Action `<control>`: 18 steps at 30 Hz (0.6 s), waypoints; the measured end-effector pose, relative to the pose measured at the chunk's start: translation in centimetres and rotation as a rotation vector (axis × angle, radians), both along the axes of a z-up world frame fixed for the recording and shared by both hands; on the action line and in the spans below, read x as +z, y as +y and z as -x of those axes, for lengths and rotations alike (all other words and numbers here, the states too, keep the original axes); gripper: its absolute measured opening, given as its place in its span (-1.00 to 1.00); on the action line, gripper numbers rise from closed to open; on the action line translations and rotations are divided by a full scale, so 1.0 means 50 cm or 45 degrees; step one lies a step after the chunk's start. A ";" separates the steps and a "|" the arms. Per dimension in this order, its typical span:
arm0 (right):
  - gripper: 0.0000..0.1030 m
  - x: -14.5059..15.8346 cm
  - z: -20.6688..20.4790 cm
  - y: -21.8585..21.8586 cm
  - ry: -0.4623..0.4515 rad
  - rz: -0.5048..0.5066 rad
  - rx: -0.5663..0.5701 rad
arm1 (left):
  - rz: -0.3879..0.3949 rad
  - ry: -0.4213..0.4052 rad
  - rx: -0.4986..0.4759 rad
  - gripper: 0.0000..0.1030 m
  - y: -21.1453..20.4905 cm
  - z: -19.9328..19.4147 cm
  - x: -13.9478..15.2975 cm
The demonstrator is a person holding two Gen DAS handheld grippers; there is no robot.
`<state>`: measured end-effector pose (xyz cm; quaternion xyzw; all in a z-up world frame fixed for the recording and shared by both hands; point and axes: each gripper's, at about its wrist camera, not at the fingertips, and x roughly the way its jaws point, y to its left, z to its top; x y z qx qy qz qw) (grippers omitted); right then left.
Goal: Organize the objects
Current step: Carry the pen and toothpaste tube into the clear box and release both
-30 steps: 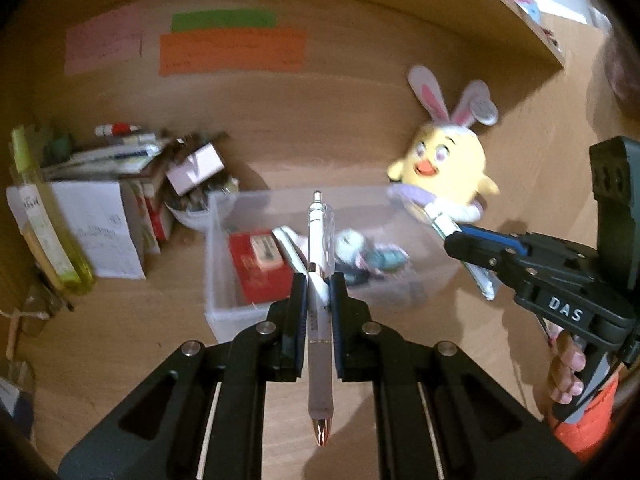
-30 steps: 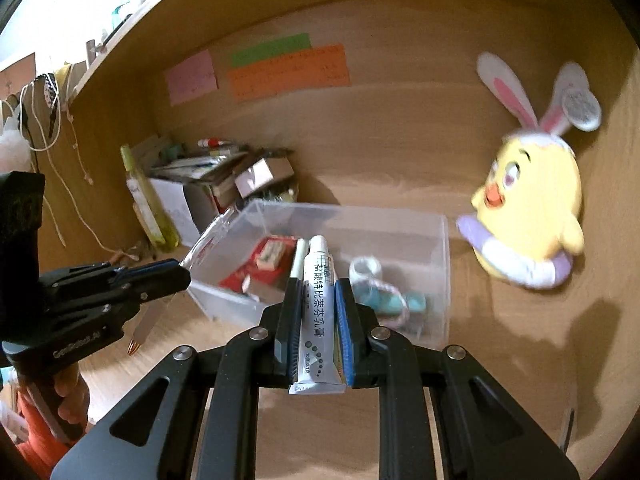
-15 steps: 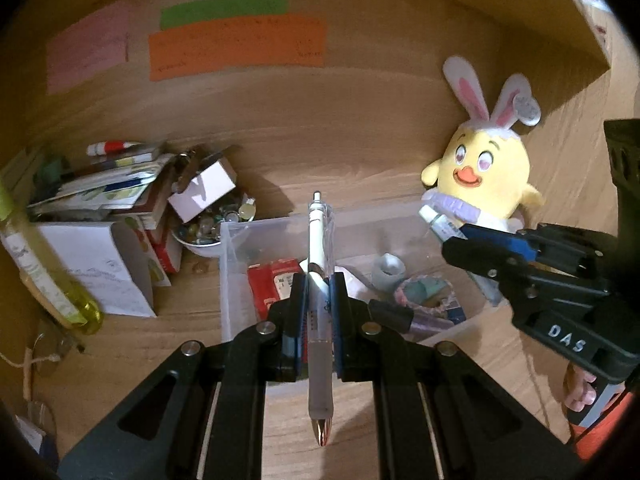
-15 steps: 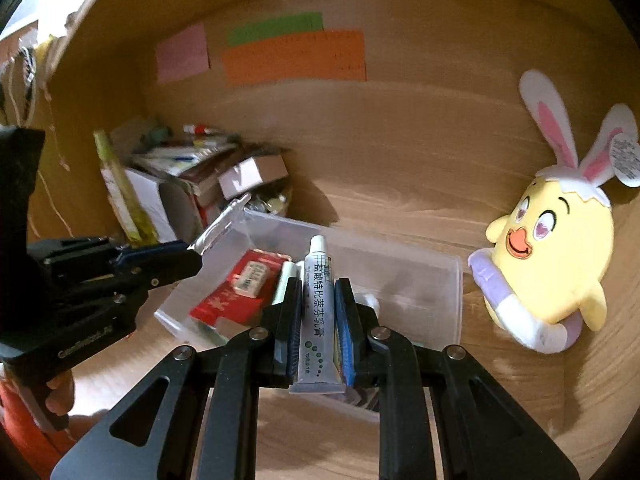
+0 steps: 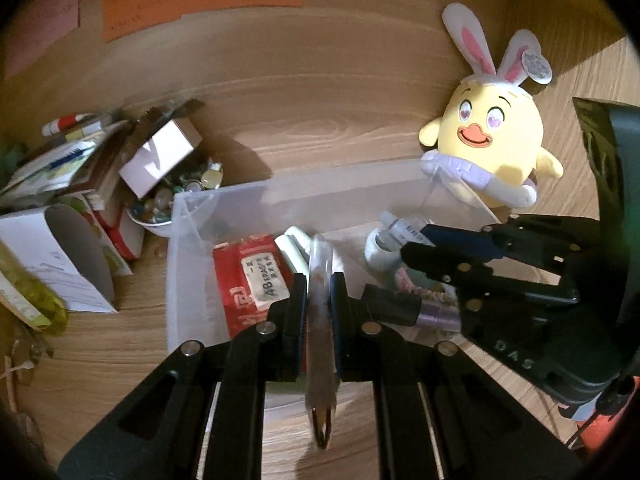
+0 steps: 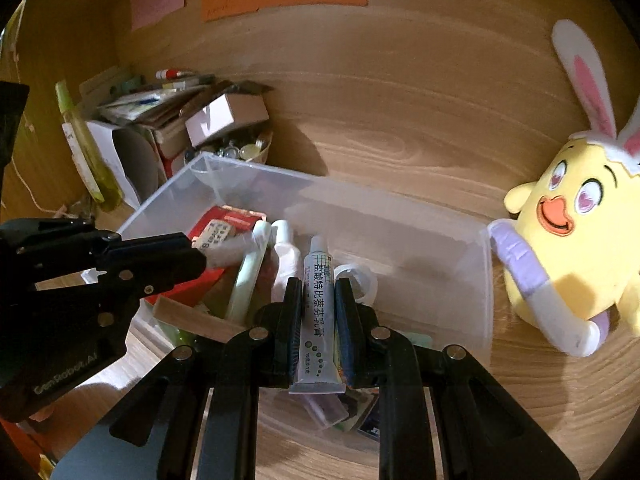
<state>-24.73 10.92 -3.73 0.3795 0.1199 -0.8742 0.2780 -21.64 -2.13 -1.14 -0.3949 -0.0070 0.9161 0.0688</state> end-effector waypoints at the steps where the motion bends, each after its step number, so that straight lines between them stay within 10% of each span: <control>1: -0.71 -0.002 0.001 -0.001 -0.007 -0.003 0.004 | -0.006 -0.003 0.000 -0.80 -0.001 -0.001 -0.001; 18: -0.69 0.057 -0.080 0.031 0.050 0.051 0.020 | -0.076 0.124 0.034 -0.67 -0.033 -0.095 0.047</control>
